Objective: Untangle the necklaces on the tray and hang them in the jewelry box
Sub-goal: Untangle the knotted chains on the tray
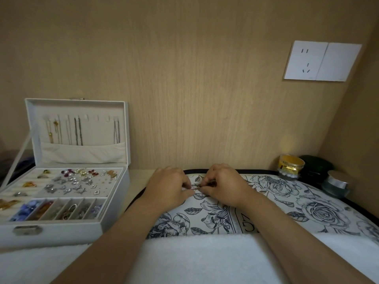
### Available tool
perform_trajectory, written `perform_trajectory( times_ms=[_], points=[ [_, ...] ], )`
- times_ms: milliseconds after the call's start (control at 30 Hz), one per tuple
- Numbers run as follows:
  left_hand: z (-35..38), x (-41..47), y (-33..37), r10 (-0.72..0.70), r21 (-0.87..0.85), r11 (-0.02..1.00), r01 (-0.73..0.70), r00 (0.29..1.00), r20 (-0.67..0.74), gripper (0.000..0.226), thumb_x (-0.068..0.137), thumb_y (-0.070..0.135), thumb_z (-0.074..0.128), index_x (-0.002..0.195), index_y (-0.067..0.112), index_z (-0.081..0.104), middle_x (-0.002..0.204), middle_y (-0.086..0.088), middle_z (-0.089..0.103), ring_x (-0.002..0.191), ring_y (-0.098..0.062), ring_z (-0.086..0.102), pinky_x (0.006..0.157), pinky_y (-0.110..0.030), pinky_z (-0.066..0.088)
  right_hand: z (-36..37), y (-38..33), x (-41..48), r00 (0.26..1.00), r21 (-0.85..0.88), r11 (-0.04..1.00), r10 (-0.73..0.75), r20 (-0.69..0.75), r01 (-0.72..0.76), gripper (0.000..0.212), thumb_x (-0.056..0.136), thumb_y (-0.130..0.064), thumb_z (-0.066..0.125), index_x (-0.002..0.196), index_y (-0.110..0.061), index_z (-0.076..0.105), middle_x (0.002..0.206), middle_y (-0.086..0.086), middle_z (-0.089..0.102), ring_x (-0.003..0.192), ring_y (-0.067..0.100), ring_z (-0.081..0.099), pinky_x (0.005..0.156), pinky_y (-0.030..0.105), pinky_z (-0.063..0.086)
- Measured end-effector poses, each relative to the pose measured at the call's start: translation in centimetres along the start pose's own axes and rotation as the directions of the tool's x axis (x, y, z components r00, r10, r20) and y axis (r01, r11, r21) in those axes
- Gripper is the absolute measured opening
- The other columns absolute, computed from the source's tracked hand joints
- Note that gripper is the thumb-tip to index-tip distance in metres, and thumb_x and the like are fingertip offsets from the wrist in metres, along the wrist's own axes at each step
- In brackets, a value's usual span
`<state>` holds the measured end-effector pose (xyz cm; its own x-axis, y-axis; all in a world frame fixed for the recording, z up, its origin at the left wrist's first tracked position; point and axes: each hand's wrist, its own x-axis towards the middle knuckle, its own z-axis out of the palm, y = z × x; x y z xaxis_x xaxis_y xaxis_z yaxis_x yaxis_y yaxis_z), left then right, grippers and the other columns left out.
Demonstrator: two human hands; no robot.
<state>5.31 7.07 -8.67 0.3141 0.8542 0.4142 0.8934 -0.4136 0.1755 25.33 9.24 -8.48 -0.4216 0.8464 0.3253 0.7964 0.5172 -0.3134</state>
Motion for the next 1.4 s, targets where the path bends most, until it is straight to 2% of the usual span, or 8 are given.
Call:
perform_trajectory(
  times_ms=[167, 333, 467, 733, 867, 1067, 1233, 1400],
  points=[
    [0.1, 0.2, 0.3, 0.056, 0.074, 0.996, -0.058, 0.998, 0.026, 0.015, 0.098, 0.035, 0.057, 0.099, 0.026, 0.069, 0.102, 0.015, 0.059, 0.101, -0.009, 0.047, 0.091, -0.027, 0.034, 0.1, 0.1, 0.1, 1.000, -0.022, 1.000, 0.000, -0.007, 0.000, 0.008, 0.086, -0.034, 0.074, 0.091, -0.031, 0.079, 0.096, -0.014, 0.065, 0.099, 0.009, 0.054, 0.093, 0.032, 0.047],
    [0.2, 0.1, 0.5, -0.239, -0.521, 0.820, 0.236, 0.969, 0.063, 0.016, 0.106, 0.025, 0.040, 0.095, 0.020, 0.051, 0.088, 0.007, 0.062, 0.085, -0.012, 0.064, 0.071, -0.019, 0.047, -0.1, 0.3, -0.1, 0.999, 0.030, 0.999, 0.037, 0.022, -0.038, 0.007, 0.087, -0.034, 0.074, 0.091, -0.030, 0.079, 0.093, -0.018, 0.063, 0.092, 0.006, 0.059, 0.088, 0.032, 0.051],
    [-0.3, 0.3, 0.8, -0.378, -0.651, 0.711, 0.266, 0.925, -0.034, 0.016, 0.106, 0.024, 0.037, 0.095, 0.019, 0.047, 0.076, -0.001, 0.052, 0.066, -0.015, 0.057, 0.059, -0.025, 0.040, -0.5, 0.4, -0.3, 0.988, 0.211, 0.965, 0.142, 0.065, -0.153, 0.006, 0.089, -0.026, 0.072, 0.084, -0.027, 0.076, 0.088, -0.017, 0.065, 0.066, 0.015, 0.072, 0.070, 0.032, 0.059],
    [-2.0, 0.3, -1.7, -0.134, -0.025, 0.991, 0.131, 0.978, -0.162, 0.021, 0.097, 0.048, 0.055, 0.098, 0.031, 0.068, 0.089, 0.017, 0.055, 0.075, -0.005, 0.054, 0.053, -0.015, 0.029, -0.5, 0.5, -0.3, 0.986, 0.146, 0.975, 0.161, 0.042, -0.165, 0.004, 0.086, -0.026, 0.070, 0.083, -0.024, 0.070, 0.096, -0.010, 0.065, 0.073, 0.006, 0.065, 0.076, 0.035, 0.058],
    [-1.6, 0.3, -1.5, -0.340, -0.302, 0.914, 0.271, 0.918, -0.204, 0.024, 0.101, 0.033, 0.048, 0.086, 0.023, 0.065, 0.088, 0.009, 0.059, 0.075, -0.006, 0.052, 0.058, -0.021, 0.032, -0.8, 0.2, -0.5, 0.981, 0.212, 0.959, 0.171, 0.087, -0.186, 0.007, 0.089, -0.023, 0.068, 0.083, -0.025, 0.069, 0.092, -0.004, 0.069, 0.053, 0.012, 0.070, 0.060, 0.033, 0.059],
    [-2.2, 0.4, -1.0, -0.469, -0.467, 0.802, 0.373, 0.877, -0.106, 0.033, 0.097, 0.022, 0.043, 0.066, 0.011, 0.050, 0.075, -0.001, 0.052, 0.064, -0.010, 0.044, 0.055, -0.025, 0.029, -0.8, 0.8, -0.1, 0.980, 0.154, 0.969, 0.186, 0.072, -0.195, 0.010, 0.091, -0.032, 0.069, 0.094, -0.031, 0.078, 0.091, -0.017, 0.069, 0.081, 0.002, 0.063, 0.078, 0.026, 0.054],
    [-2.6, 0.2, -1.5, -0.417, -0.003, 0.908, 0.419, 0.903, 0.104, 0.035, 0.092, 0.034, 0.048, 0.061, 0.018, 0.045, 0.061, 0.004, 0.044, 0.055, -0.012, 0.042, 0.050, -0.025, 0.030, -1.3, 2.0, 0.1, 0.975, 0.280, 0.935, 0.190, 0.117, -0.216, 0.021, 0.098, -0.026, 0.062, 0.114, -0.022, 0.076, 0.104, -0.017, 0.068, 0.094, -0.005, 0.061, 0.080, 0.008, 0.041],
    [-2.7, 0.3, -1.8, -0.409, 0.274, 0.896, 0.350, 0.890, 0.199, 0.030, 0.088, 0.035, 0.055, 0.063, 0.018, 0.051, 0.070, 0.005, 0.053, 0.065, -0.010, 0.051, 0.052, -0.023, 0.036, -1.3, 2.1, 0.1, 0.967, 0.269, 0.929, 0.236, 0.095, -0.253, 0.015, 0.098, -0.026, 0.062, 0.098, -0.026, 0.077, 0.097, -0.013, 0.073, 0.087, -0.002, 0.063, 0.076, 0.016, 0.046]
  ],
)
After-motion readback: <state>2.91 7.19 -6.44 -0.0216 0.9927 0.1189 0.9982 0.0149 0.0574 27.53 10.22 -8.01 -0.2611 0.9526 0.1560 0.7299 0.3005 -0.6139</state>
